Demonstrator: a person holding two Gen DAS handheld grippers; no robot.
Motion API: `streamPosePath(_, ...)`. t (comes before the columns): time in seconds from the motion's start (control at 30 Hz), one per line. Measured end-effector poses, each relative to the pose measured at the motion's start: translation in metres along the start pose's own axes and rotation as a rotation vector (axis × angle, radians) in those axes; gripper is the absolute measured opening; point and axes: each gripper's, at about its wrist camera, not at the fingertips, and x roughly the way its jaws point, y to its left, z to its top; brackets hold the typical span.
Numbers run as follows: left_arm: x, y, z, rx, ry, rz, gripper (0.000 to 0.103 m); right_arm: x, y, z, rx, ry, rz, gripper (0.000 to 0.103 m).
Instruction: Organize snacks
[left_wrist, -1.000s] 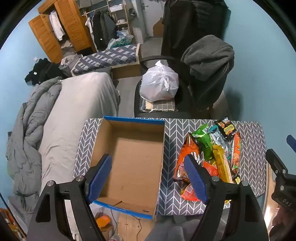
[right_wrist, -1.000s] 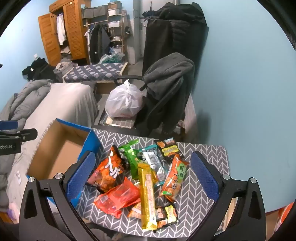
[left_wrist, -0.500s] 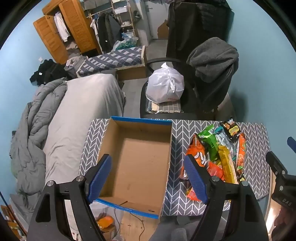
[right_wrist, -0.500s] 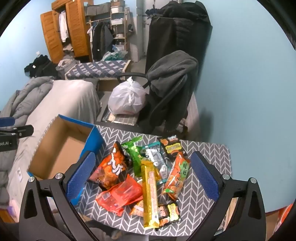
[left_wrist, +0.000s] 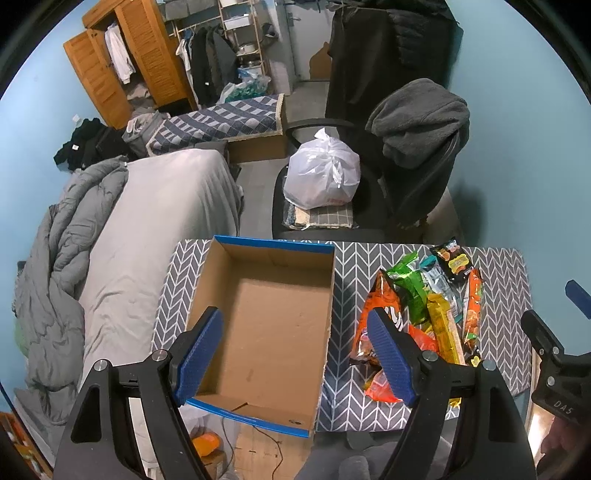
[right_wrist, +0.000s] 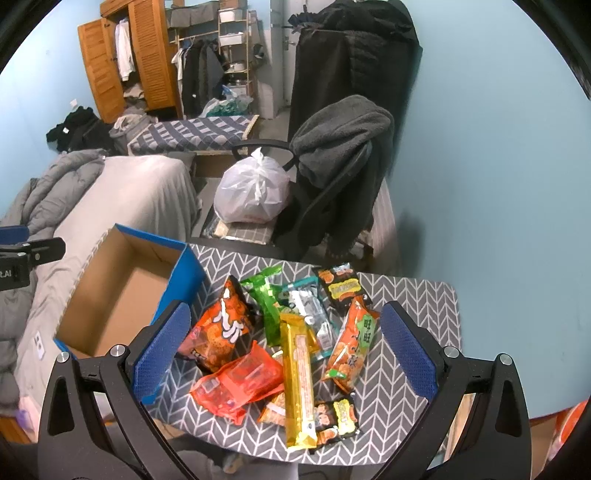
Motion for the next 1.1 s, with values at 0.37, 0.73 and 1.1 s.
streamPosePath(0.37,-0.001,0.002,0.004,-0.005,0.006,-0.006,0.081,-0.001,-0.002,0.001,-0.002,0.005,0.007,0.101)
streamPosePath(0.73,-0.002,0.003,0.005,-0.007,0.005,-0.006,0.081,0.003,-0.003,0.009,-0.001,0.010,0.021,0.101)
streamPosePath(1.1,0.001,0.000,0.010,-0.001,0.006,0.001,0.081,0.004,-0.002,0.010,-0.003,0.010,0.024,0.101)
